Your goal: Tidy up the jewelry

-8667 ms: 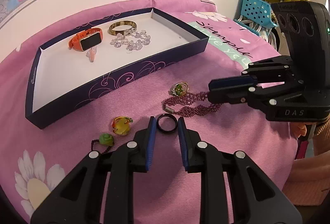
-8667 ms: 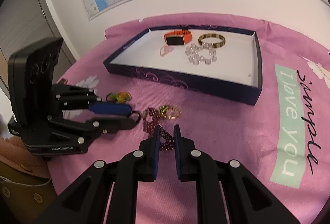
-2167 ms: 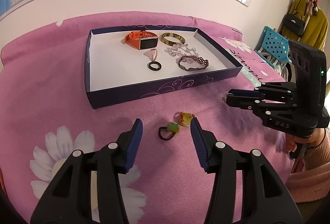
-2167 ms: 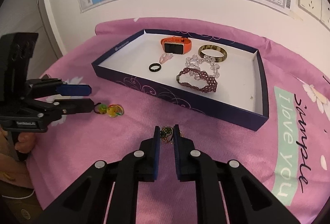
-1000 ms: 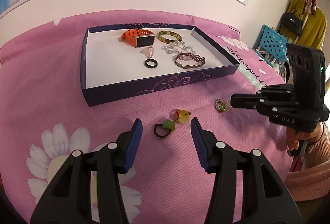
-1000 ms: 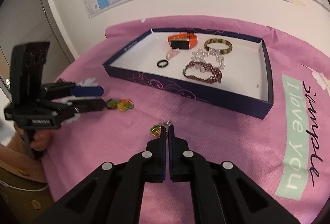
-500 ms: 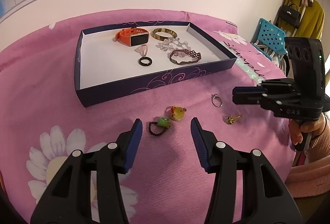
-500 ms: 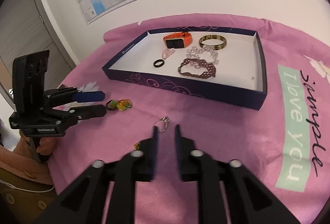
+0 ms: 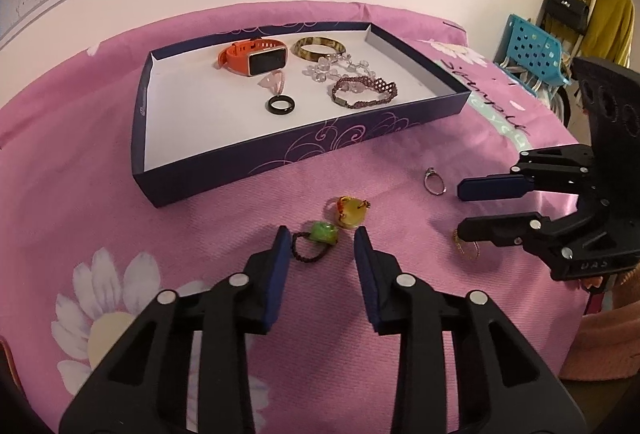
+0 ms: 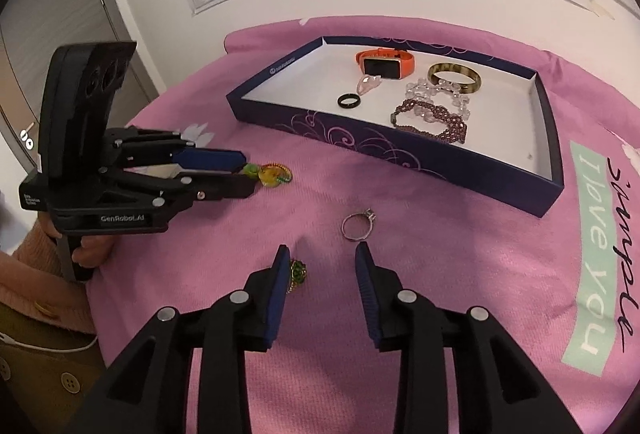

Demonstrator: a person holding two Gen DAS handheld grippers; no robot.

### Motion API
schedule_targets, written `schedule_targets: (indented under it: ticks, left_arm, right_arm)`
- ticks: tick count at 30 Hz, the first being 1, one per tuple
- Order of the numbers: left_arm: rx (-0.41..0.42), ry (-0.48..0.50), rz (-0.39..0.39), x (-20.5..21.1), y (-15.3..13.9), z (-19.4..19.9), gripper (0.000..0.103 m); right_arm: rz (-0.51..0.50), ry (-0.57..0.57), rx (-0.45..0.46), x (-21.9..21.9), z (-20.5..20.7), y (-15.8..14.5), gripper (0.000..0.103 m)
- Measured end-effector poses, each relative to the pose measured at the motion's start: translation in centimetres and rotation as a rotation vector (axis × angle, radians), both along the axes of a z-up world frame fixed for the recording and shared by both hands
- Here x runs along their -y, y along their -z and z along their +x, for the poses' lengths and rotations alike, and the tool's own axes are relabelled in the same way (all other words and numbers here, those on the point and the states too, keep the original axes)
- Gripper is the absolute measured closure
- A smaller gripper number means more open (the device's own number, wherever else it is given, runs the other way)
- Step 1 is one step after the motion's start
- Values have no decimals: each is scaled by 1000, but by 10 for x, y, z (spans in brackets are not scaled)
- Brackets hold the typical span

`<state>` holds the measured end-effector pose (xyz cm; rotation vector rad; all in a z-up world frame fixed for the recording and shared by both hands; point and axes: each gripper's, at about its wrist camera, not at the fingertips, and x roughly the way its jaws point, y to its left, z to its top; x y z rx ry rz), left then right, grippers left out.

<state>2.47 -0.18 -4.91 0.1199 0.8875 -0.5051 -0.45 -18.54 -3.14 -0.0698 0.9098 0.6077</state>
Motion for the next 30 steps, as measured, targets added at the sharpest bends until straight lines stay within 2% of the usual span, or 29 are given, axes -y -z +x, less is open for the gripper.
schedule_targets:
  ticks: [2, 9, 16, 19, 22, 24, 25, 29, 30]
  left_arm:
    - [4, -6, 14, 1, 0, 0, 79]
    - [9, -18, 12, -1, -1, -3, 86]
    - [1, -29, -14, -5, -2, -4, 86]
    - [1, -30, -12, -5, -2, -4, 86]
    - [0, -31, -14, -4, -2, -4, 86]
    - [-1, -30, -14, -5, -1, -4, 86]
    - [0, -30, -15, -5, -2, -4, 86]
    - [-4, -25, -15, -5, -1, -4, 85]
    - [-3, -22, -20, -5, -2, -4, 82]
  right_arm:
    - [-14, 0, 6, -2, -1, 0, 72]
    - [-8, 2, 6, -2, -4, -2, 72]
    - [-34, -20, 14, -6, -11, 0, 67]
    - [-76, -22, 37, -12, -15, 0, 67]
    - [-130, -35, 69, -21, -19, 1, 73]
    - [-126, -46, 68, -22, -19, 1, 85]
    - [-114, -49, 61, -21, -18, 1, 94]
    - [-89, -36, 47, -16, -15, 0, 95]
    - [-83, -32, 45, -15, -15, 0, 95]
